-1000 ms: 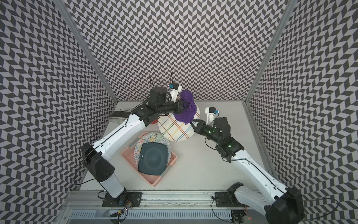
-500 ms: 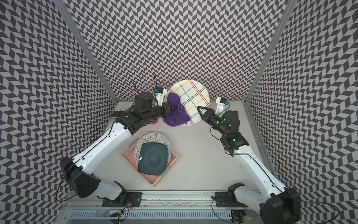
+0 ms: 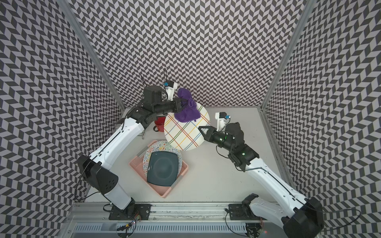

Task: Wipe the wet plate dry
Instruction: Wipe the plate with towel.

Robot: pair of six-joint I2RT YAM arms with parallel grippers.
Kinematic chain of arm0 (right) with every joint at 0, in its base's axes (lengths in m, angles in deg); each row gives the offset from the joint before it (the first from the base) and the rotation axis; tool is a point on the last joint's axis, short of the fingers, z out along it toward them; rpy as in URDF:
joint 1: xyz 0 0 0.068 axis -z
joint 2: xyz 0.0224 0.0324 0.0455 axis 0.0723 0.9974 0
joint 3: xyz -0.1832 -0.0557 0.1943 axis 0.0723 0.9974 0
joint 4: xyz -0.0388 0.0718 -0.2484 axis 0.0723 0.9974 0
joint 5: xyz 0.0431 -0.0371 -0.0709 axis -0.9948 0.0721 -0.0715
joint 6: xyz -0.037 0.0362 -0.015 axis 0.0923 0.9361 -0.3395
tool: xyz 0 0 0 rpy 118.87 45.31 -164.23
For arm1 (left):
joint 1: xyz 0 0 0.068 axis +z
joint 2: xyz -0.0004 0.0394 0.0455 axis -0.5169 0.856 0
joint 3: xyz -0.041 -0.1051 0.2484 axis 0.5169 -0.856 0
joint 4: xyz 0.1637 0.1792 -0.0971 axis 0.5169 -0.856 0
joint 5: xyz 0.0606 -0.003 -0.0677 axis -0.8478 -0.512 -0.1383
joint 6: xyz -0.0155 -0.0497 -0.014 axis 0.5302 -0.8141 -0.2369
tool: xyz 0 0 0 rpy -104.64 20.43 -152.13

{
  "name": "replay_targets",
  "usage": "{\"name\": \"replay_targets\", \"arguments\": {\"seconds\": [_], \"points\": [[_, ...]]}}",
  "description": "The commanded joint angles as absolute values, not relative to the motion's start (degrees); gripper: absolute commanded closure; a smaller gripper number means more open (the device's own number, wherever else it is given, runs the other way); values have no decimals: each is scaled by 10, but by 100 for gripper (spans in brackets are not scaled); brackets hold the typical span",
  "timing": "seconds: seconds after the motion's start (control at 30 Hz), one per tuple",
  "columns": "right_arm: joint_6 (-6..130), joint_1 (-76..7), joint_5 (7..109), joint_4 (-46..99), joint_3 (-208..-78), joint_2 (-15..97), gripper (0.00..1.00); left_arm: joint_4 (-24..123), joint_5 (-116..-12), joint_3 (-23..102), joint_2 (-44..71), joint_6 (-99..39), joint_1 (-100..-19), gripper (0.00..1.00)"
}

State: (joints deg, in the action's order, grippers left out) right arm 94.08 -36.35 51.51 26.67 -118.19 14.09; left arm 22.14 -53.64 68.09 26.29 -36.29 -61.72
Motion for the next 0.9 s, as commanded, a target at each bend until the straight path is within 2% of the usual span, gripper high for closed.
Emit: {"name": "replay_targets", "arguments": {"seconds": [0.0,0.17,0.27,0.37,0.5,0.6,0.67,0.87], "points": [[917,-381,484,51,-1219,107,100,198,-510,639,265,-329,-640,100],[1009,-299,458,-46,-1243,146,100,237,-507,577,192,-336,-609,100],[1048,-244,441,-60,-1250,156,100,303,-505,532,136,-396,-576,100],[1102,-182,408,-90,-1246,160,100,497,-424,440,74,-571,-506,100],[1237,-145,380,-245,-1215,173,100,894,-364,328,67,-907,-438,100],[1330,-150,354,-356,-1213,208,100,1062,-364,334,110,-1041,-443,100],[1356,-158,318,-387,-1226,231,100,1115,-366,360,132,-1087,-458,100],[1273,-203,310,-232,-1242,224,100,1234,-397,462,203,-1199,-508,100]]}}
